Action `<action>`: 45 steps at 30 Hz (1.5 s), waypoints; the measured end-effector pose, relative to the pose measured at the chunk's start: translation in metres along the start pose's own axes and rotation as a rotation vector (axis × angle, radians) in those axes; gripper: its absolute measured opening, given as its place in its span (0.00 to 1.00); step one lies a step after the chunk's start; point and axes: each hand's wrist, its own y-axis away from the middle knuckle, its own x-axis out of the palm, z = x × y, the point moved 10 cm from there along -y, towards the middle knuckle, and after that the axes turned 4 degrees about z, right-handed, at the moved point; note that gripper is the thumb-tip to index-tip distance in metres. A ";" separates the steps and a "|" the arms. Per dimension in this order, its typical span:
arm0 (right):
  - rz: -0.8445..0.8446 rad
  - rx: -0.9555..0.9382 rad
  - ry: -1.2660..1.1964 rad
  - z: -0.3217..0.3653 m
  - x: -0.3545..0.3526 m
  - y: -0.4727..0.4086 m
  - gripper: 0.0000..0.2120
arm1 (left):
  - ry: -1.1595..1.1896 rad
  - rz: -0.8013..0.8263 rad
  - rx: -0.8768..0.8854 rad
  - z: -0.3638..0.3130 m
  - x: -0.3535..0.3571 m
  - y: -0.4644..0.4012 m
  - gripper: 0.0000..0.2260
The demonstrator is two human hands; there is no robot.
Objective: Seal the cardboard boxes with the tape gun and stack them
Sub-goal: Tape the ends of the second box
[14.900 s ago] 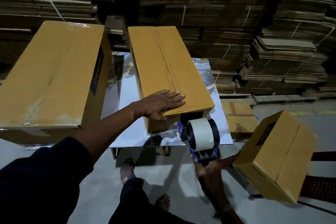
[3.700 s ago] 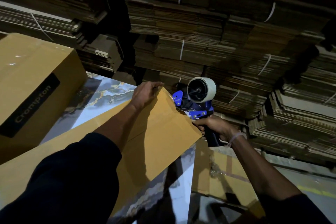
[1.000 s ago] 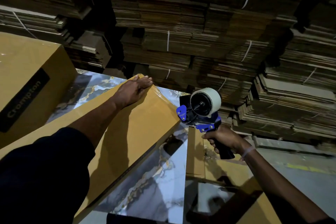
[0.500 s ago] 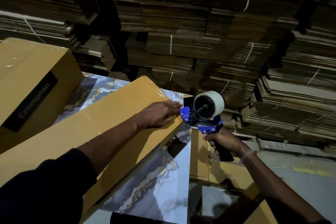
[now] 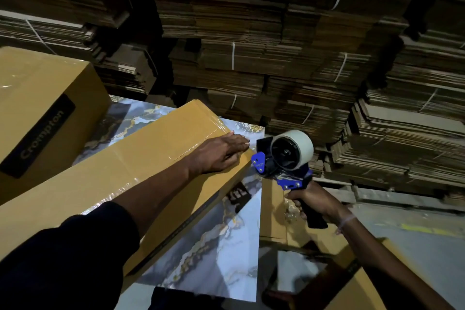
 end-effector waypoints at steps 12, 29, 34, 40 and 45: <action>0.008 -0.014 -0.095 -0.024 0.012 0.001 0.08 | 0.046 -0.012 -0.038 0.001 -0.004 0.000 0.21; 0.053 0.015 -0.103 -0.035 0.042 -0.013 0.16 | -0.039 0.076 -0.075 -0.011 0.013 0.004 0.29; 0.078 0.005 -0.042 -0.030 0.041 -0.029 0.16 | -0.125 0.134 -0.061 -0.010 0.023 0.009 0.43; 0.071 0.013 0.068 -0.029 0.029 -0.047 0.19 | -0.083 0.159 -0.044 -0.010 0.023 0.009 0.46; 0.108 -0.054 0.068 -0.016 0.019 -0.052 0.15 | -0.032 0.137 -0.029 -0.008 0.024 0.006 0.46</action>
